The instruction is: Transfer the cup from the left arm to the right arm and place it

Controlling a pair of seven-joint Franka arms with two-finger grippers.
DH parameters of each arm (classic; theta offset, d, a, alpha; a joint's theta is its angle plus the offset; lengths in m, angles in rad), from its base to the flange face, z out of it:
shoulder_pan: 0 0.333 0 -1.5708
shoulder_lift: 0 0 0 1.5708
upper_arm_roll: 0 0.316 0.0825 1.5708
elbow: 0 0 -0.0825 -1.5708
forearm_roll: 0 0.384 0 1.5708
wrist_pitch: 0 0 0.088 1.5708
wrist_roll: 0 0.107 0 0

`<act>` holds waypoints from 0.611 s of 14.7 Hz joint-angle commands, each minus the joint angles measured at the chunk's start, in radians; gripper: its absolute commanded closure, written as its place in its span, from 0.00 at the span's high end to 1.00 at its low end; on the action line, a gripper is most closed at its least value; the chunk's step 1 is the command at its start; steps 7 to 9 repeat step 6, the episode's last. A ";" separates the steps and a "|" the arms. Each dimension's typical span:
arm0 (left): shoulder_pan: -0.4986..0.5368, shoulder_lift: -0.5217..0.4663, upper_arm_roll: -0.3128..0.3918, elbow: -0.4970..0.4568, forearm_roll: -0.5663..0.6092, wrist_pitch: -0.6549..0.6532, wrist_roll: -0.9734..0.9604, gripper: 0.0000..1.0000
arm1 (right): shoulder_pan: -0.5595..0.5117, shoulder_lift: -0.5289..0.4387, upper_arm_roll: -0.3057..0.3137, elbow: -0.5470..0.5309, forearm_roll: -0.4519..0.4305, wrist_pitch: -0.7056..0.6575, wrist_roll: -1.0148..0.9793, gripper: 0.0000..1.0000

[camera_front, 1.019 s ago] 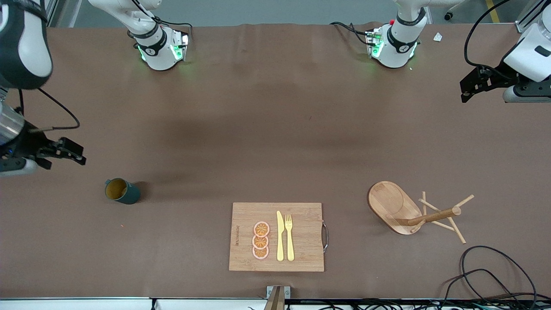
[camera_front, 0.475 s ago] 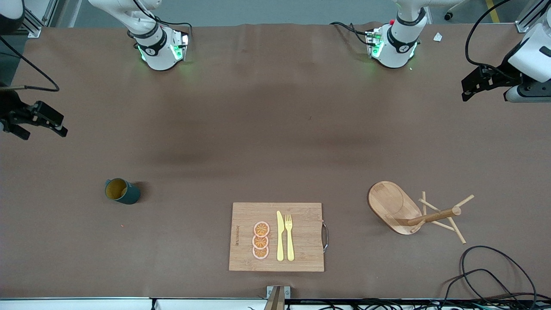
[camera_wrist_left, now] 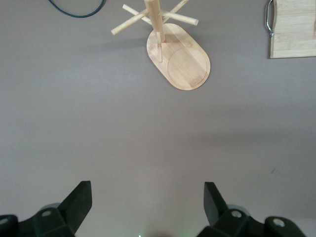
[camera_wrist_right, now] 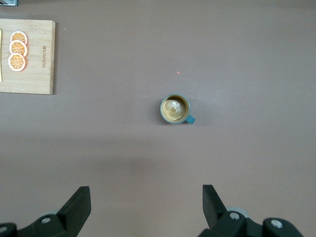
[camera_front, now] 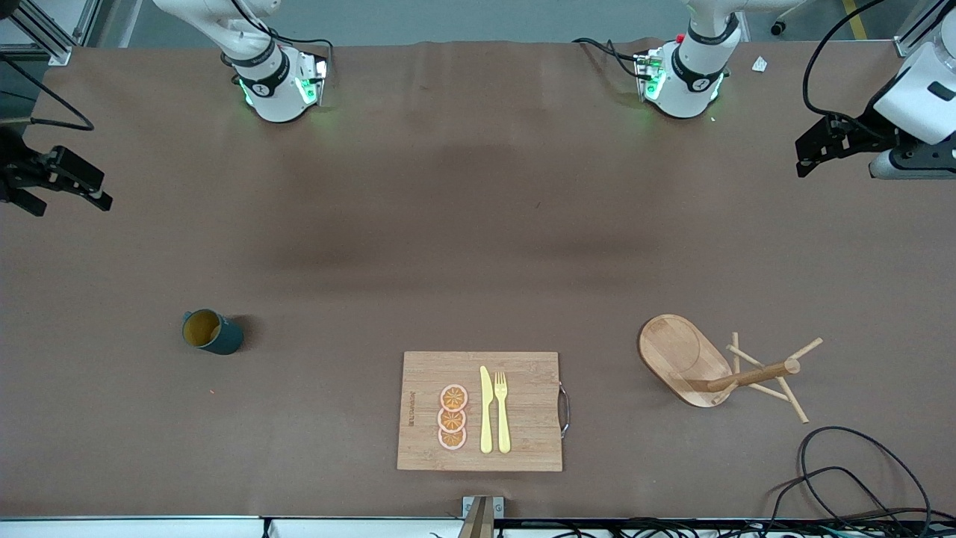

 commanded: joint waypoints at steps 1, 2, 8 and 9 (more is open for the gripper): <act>-0.002 0.029 -0.003 0.044 -0.014 -0.011 0.006 1.00 | -0.012 0.000 0.011 0.058 -0.013 -0.040 0.012 1.00; -0.004 0.029 -0.003 0.044 -0.014 -0.011 0.004 1.00 | -0.014 0.000 0.011 0.059 -0.013 -0.040 0.012 1.00; -0.004 0.032 -0.003 0.043 -0.015 -0.011 0.009 1.00 | -0.030 0.003 0.006 0.072 -0.050 -0.049 0.013 1.00; -0.004 0.032 -0.003 0.043 -0.015 -0.011 0.009 1.00 | -0.030 0.003 0.006 0.072 -0.050 -0.049 0.013 1.00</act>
